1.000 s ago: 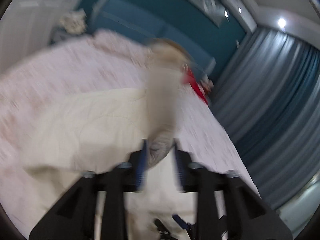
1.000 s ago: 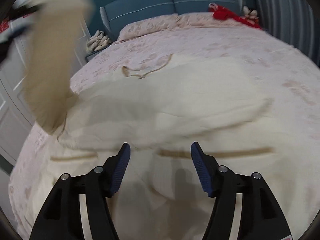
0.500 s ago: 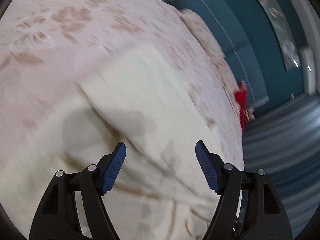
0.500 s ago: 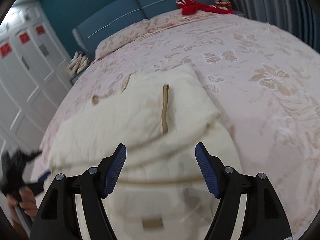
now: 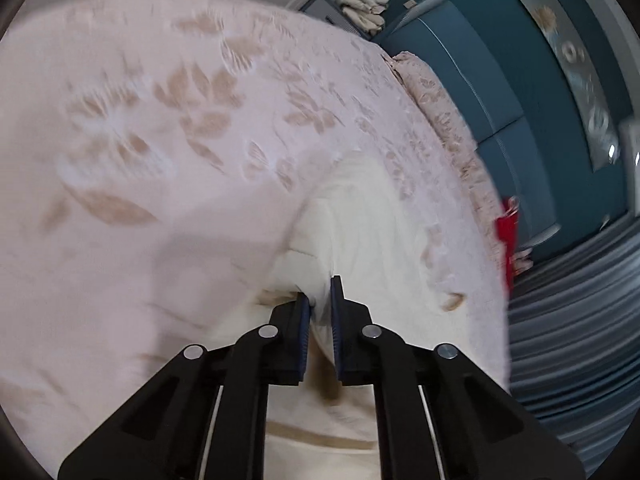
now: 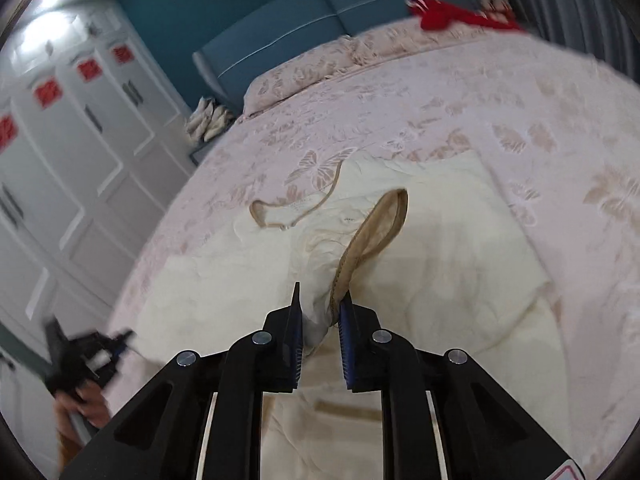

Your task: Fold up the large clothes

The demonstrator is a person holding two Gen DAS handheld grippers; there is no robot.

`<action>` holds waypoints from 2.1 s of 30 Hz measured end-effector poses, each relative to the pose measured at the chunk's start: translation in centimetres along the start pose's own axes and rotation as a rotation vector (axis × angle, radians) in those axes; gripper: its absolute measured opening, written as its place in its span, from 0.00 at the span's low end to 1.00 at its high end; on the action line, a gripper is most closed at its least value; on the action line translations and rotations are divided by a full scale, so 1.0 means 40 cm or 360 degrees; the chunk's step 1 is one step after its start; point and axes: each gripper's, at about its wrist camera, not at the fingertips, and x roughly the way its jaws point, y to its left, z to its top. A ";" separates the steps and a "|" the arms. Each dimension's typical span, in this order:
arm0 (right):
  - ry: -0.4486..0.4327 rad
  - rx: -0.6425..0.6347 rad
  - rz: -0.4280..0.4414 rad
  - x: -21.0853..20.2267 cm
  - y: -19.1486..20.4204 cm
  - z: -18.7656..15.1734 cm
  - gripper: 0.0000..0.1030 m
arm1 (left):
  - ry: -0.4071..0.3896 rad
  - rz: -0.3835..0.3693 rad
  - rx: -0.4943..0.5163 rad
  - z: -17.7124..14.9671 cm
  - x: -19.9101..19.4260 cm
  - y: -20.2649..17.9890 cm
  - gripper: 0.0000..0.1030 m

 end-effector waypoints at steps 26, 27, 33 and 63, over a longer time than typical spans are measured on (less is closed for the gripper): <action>0.0215 -0.0432 -0.0270 0.088 0.186 -0.114 0.25 | 0.0059 0.0451 0.0999 -0.182 0.055 -0.264 0.46; 0.0269 -0.0435 -0.0282 0.127 0.180 -0.129 0.24 | 0.0089 0.0466 0.1002 -0.193 0.075 -0.262 0.45; 0.0316 -0.0470 -0.0308 0.204 0.138 -0.183 0.22 | 0.0085 0.0548 0.1076 -0.251 0.154 -0.216 0.46; 0.0292 -0.0234 0.0115 0.478 0.296 0.202 0.48 | 0.0080 0.0434 0.0861 0.136 0.373 -0.389 0.74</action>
